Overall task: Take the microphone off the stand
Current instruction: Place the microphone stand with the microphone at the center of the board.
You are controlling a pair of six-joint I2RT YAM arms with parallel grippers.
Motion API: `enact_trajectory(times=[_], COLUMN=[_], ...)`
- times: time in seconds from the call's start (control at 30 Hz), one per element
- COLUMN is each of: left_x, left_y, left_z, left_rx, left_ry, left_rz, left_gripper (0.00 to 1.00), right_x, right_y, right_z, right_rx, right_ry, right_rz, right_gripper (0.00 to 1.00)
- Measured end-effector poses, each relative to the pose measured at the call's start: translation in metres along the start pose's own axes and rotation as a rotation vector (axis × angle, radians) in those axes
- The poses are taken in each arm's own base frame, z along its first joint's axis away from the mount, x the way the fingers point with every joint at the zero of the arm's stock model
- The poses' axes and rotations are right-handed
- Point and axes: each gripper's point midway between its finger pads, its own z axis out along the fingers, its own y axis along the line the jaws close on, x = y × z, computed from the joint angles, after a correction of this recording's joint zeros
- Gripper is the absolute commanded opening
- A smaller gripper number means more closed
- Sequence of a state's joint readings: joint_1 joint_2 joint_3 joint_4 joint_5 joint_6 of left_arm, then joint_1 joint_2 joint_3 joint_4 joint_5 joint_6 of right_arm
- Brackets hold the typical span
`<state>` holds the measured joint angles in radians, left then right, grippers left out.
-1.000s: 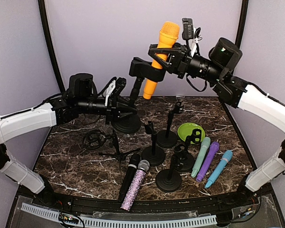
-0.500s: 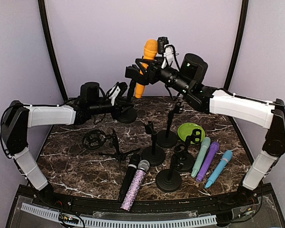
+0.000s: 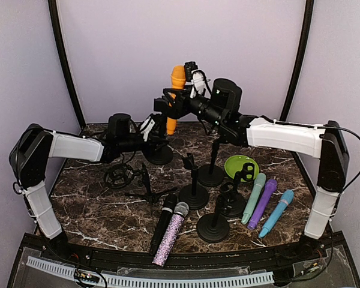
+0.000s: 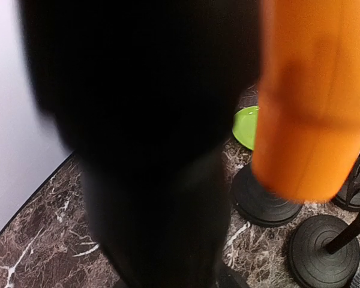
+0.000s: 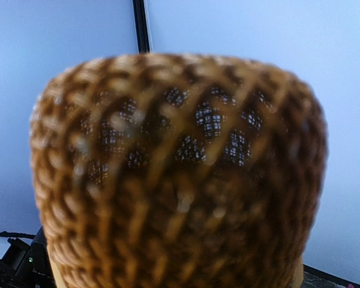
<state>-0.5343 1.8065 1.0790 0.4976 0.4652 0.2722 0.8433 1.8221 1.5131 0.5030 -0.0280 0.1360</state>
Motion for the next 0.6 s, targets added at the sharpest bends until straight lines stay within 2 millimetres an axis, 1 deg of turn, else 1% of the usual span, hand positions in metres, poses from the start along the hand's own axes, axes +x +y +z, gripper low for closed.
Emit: enact_trajectory(times=[0.03,0.07,0.2,0.27,0.33,0.43,0.6], left_x=[0.0,-0.001,0.012,0.017,0.018,0.015,0.01], left_y=[-0.001,-0.003,-0.008,-0.008,-0.008,-0.007,-0.004], left_z=[0.0,0.001,0.0,-0.001,-0.002,-0.007,-0.023], left_rx=[0.002,0.007,0.012,0.008,0.002,-0.016,-0.051], left_ry=[-0.001,-0.005,0.024,0.035,0.036,0.031,0.026], left_rz=[0.005,0.013,0.019,0.022,0.03,0.049,0.062], left_gripper=[0.34,0.38,0.5,0.55,0.59,0.66,0.71], right_x=[0.005,0.01,0.035,0.043,0.05,0.055,0.054], right_y=[0.0,0.0,-0.004,-0.006,-0.007,-0.008,-0.012], right_z=[0.001,0.003,0.007,0.009,0.01,0.011,0.011], right_rx=[-0.002,-0.002,0.002,0.003,-0.002,-0.01,-0.009], right_ry=[0.01,0.019,0.061,0.077,0.089,0.094,0.089], right_rz=[-0.001,0.0,0.017,0.021,0.032,0.046,0.049], right_gripper=[0.07,0.07,0.08,0.08,0.08,0.08,0.08])
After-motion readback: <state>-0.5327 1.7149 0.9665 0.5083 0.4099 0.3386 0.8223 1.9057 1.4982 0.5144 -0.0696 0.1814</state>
